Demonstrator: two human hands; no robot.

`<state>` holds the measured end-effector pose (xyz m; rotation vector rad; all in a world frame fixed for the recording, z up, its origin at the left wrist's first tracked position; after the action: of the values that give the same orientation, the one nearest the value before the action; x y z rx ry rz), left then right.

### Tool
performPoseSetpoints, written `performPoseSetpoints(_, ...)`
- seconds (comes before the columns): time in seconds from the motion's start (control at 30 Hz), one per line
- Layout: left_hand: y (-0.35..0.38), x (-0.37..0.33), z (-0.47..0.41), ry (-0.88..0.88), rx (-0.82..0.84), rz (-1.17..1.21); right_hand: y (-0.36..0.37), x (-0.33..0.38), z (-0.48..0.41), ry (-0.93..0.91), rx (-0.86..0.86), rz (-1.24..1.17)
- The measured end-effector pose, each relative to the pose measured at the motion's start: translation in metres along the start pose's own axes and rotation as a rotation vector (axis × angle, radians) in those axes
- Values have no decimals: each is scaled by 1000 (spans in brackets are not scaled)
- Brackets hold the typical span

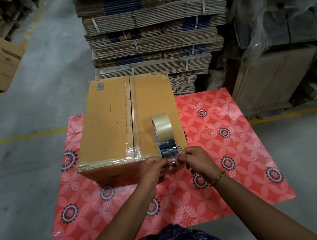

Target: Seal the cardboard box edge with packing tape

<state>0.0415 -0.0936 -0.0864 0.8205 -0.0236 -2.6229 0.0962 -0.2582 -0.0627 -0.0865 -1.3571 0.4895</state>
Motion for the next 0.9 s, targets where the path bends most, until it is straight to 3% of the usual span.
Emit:
performPoseSetpoints(0.3,0,-2,-1,59,-10,54,-2,-3,-6,-16,-82,29)
performPoseSetpoints(0.53,1,0,-5,96,-3,24,2,-14,8,54,-128,-248)
performPoseSetpoints(0.9,-1,2,-1,77,70,30,23,-17,21,76,-11,-383)
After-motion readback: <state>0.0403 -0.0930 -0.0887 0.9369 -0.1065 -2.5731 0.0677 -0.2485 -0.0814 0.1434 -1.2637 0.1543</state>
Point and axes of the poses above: each hand's wrist, its own z-axis away from the middle knuckle, its own y-axis out of the palm, x = y × z, the point moved 9 cm from there along -z, towards the middle knuckle, and after that the axes turned 15 degrees about -y, right-handed, at the moved point
